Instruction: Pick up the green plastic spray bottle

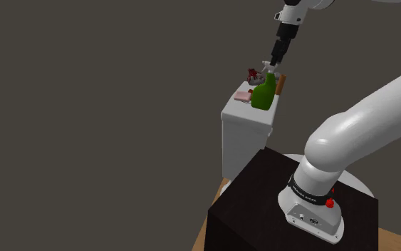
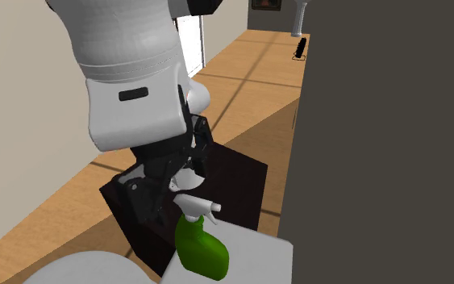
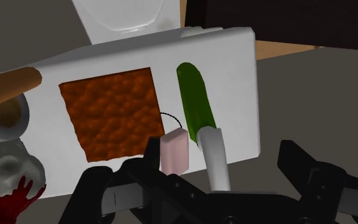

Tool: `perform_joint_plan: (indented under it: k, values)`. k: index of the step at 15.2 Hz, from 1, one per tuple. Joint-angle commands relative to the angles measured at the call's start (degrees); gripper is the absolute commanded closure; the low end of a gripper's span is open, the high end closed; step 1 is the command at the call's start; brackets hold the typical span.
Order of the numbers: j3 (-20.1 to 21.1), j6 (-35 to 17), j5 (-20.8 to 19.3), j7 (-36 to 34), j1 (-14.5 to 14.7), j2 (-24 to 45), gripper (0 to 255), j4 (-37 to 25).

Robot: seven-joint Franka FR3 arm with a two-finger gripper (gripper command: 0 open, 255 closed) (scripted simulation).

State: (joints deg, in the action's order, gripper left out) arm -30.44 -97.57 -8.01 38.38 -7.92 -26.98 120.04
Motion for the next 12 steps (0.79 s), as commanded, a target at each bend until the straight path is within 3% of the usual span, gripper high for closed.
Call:
perform_joint_plan:
  k: [1, 5, 6, 12]
  values:
    - [-0.28, -1.5, -0.2, 0.16, -0.15, -0.14, 0, 1.61]
    - [-0.55, -3.44, -0.41, 0.21, -0.29, -0.26, 0, 3.66]
    - [-0.5, -3.44, -0.4, 0.14, -0.27, -0.28, 255, 3.68]
    - [-0.45, -3.43, -0.39, 0.09, -0.26, -0.31, 255, 3.71]
